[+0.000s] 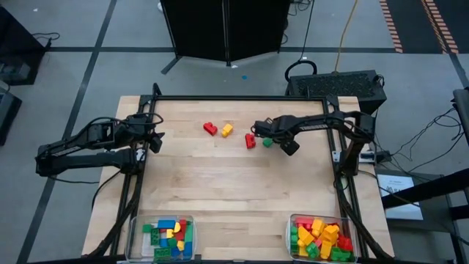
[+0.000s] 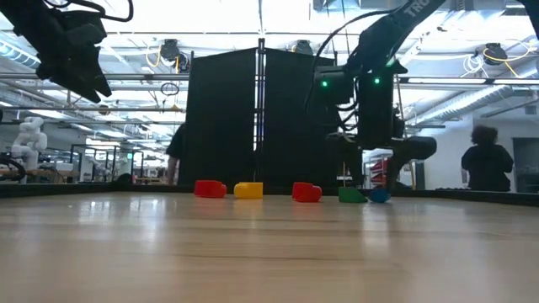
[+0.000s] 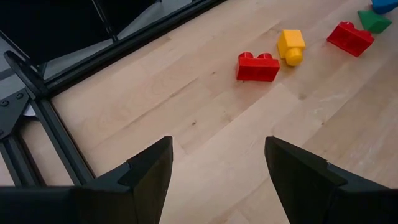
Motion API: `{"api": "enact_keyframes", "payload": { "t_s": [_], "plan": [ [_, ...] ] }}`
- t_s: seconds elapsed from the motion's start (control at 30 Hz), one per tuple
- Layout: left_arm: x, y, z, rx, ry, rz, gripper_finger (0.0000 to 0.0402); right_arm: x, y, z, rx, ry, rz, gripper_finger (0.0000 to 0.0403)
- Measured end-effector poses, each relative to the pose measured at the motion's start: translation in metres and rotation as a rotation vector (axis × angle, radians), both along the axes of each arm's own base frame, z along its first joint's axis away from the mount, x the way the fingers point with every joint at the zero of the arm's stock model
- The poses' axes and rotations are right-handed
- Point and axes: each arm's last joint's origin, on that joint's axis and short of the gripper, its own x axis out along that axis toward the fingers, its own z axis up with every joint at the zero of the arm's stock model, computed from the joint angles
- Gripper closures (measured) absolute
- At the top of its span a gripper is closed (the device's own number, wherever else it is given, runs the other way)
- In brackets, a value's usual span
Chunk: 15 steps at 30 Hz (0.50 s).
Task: Sort blocks by size
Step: Put the blue half cylindrical block into the right transparent bin
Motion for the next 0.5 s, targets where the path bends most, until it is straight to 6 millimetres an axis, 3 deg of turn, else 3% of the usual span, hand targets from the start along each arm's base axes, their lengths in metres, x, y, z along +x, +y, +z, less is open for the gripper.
{"api": "enact_keyframes", "payload": {
  "t_s": [0.23, 0.5],
  "plan": [
    [0.0, 0.0, 0.0, 0.004, -0.002, -0.004, 0.0146, -0.002, -0.009, -0.007, 0.009, 0.022, -0.023, 0.013],
    [0.0, 0.0, 0.0, 0.006, 0.0, -0.008, 0.0146, 0.001, -0.016, -0.021, 0.04, 0.041, -0.015, 0.0191]
  ]
}}
